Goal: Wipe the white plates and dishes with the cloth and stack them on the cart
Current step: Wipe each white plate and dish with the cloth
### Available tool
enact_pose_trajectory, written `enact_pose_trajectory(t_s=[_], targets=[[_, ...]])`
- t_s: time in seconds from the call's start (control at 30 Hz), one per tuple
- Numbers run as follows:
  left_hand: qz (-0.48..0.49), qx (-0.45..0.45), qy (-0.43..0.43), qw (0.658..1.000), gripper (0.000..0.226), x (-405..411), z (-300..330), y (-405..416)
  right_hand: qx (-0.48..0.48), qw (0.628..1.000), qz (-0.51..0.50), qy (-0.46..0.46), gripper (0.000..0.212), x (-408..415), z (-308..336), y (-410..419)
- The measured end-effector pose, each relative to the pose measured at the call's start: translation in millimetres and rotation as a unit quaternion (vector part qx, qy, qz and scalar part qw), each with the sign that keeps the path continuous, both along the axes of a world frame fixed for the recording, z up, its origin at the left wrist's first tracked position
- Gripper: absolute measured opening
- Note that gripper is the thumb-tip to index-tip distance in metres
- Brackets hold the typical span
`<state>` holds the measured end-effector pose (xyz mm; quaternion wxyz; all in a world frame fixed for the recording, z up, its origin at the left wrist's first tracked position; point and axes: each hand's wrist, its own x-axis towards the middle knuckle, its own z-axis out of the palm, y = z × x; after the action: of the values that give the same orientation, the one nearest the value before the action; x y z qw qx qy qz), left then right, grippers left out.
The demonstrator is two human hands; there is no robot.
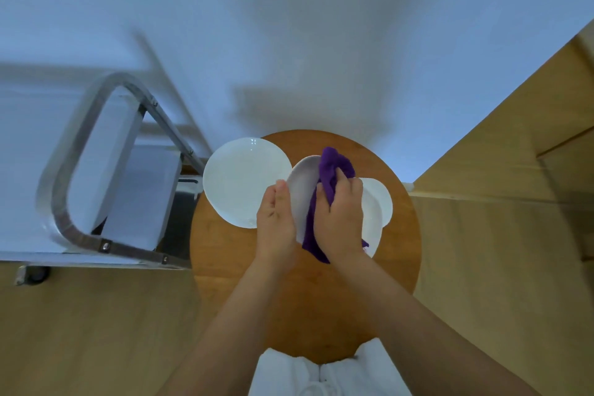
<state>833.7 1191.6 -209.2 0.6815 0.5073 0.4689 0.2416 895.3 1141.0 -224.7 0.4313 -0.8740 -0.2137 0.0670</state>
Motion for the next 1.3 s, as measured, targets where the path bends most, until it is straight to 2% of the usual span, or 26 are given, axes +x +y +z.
enact_pose_trajectory(t_s=[0.1,0.27,0.4,0.5,0.63,0.73,0.87,1.13,1.3], targets=[[0.012,-0.047,-0.034,0.998,0.027,-2.5,-0.8,-0.3,0.004,0.996,0.067,-0.052,0.041,-6.3,7.8,7.9],[0.029,-0.066,-0.081,0.994,0.038,-5.0,3.2,7.0,0.022,0.981,0.168,-0.091,0.043,-16.2,24.7,10.9],[0.085,-0.139,-0.111,0.98,0.024,-6.9,19.1,21.1,0.008,0.959,0.241,-0.15,0.043,-29.3,35.0,2.7],[0.086,-0.194,-0.107,0.971,0.043,-6.8,32.1,28.1,0.019,0.95,0.252,-0.18,0.041,-32.8,37.6,-8.8],[0.071,-0.127,-0.035,0.989,0.048,-5.9,36.1,38.2,0.006,0.929,0.281,-0.242,0.038,-28.2,33.5,-27.1],[0.043,-0.071,0.037,0.996,0.051,-6.5,37.1,48.6,-0.04,0.893,0.326,-0.309,0.04,-18.9,24.9,-44.1],[0.035,-0.099,0.03,0.994,0.045,-4.4,43.2,59.8,-0.143,0.828,0.389,-0.377,0.064,3.9,14.9,-68.1],[0.006,-0.104,0.104,0.989,0.048,1.7,40.8,62.0,-0.194,0.758,0.459,-0.421,0.071,25.5,6.3,-98.2],[-0.064,-0.039,0.141,0.987,0.049,11.4,44.7,61.1,-0.202,0.709,0.514,-0.439,0.069,40.0,10.1,-105.6]])
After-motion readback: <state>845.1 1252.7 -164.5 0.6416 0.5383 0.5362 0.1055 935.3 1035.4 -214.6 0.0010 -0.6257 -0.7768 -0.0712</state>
